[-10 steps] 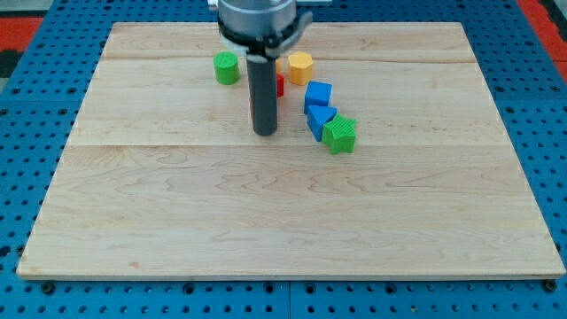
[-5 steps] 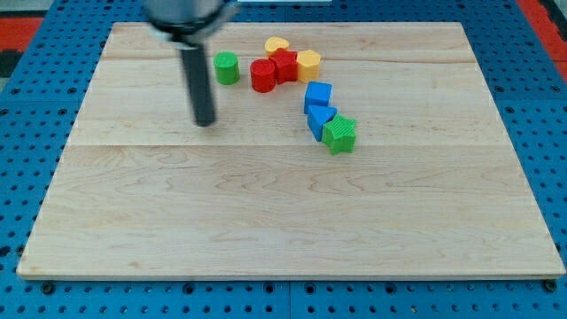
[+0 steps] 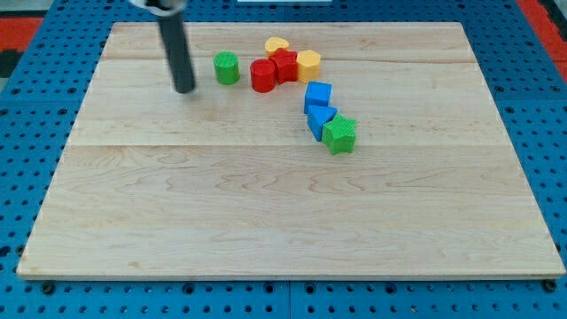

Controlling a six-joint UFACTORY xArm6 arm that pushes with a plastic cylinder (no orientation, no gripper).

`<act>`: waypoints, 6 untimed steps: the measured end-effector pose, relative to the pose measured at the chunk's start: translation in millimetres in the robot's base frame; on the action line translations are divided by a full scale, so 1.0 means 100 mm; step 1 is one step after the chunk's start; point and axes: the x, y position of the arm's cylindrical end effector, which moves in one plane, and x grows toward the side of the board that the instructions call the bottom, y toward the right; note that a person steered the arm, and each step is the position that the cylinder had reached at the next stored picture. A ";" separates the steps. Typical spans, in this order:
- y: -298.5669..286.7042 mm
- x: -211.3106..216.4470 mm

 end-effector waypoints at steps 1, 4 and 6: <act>0.19 -0.58; 0.42 0.43; 1.33 0.65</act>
